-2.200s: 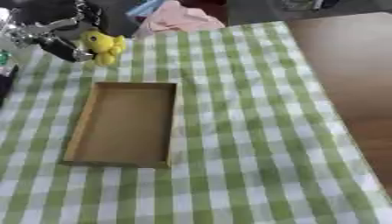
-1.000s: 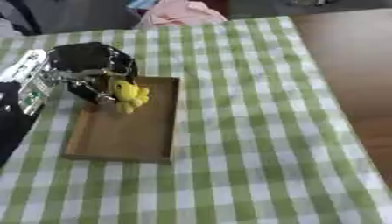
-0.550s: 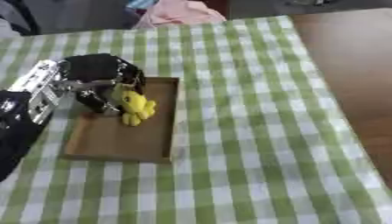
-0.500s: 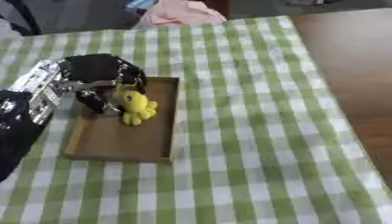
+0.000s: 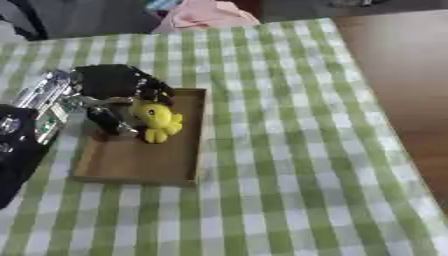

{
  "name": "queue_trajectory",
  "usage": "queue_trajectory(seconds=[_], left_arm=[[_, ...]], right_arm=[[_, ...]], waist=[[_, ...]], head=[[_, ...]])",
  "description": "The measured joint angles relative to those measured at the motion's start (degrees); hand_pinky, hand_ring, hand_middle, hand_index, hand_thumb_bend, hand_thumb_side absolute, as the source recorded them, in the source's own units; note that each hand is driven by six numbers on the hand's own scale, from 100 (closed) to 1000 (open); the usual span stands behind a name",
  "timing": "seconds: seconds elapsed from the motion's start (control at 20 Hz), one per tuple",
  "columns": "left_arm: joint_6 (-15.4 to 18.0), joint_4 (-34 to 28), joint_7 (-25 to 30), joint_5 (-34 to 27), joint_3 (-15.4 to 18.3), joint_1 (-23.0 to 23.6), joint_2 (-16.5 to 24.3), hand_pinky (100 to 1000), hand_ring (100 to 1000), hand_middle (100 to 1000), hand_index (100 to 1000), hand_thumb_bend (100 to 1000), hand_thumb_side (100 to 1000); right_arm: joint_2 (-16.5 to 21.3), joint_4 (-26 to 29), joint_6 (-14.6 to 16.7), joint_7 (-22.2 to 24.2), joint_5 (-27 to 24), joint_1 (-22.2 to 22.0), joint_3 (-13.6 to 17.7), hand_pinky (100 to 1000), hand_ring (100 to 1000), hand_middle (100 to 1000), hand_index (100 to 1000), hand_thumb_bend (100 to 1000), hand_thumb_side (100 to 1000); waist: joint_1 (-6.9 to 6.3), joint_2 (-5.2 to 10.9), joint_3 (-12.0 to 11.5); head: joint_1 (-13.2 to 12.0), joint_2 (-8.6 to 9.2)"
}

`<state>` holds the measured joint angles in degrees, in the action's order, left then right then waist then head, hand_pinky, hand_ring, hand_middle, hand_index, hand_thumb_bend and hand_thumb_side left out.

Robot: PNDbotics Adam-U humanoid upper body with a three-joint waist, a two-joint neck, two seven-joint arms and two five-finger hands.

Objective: Pick up objects on the table and place them in the box.

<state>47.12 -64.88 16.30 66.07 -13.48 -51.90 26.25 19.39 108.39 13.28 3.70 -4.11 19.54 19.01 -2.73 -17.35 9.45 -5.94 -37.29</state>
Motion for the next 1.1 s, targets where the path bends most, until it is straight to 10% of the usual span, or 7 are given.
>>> queue_trajectory(seconds=[0.55,0.6,1.05,1.1], left_arm=[[0.32,-3.86,-0.32,-7.85,2.84,0.44,1.98,576,791,825,866,526,247],[0.15,-4.22,-0.15,-8.53,2.91,0.45,2.0,500,760,795,831,363,159],[1.52,-10.09,-2.24,-16.75,7.24,3.49,4.89,465,749,786,815,283,182],[1.49,-10.17,-2.36,-17.79,7.24,3.51,5.16,391,713,759,802,134,300]], right_arm=[[0.0,0.01,-0.18,-0.3,0.01,-0.43,0.02,703,643,532,855,100,656],[0.0,0.01,-0.17,-0.31,0.01,-0.43,0.02,703,643,532,855,100,657],[0.01,0.05,-0.36,-1.05,0.16,-0.47,0.06,702,644,532,854,100,657],[0.01,0.05,-0.35,-1.09,0.17,-0.47,0.06,702,644,534,853,100,655]], waist=[[0.0,0.71,-0.32],[0.01,0.73,-0.36],[0.16,1.12,-0.71],[0.17,1.12,-0.72]], head=[[0.03,0.07],[0.04,0.07],[0.47,0.09],[0.5,0.09]])
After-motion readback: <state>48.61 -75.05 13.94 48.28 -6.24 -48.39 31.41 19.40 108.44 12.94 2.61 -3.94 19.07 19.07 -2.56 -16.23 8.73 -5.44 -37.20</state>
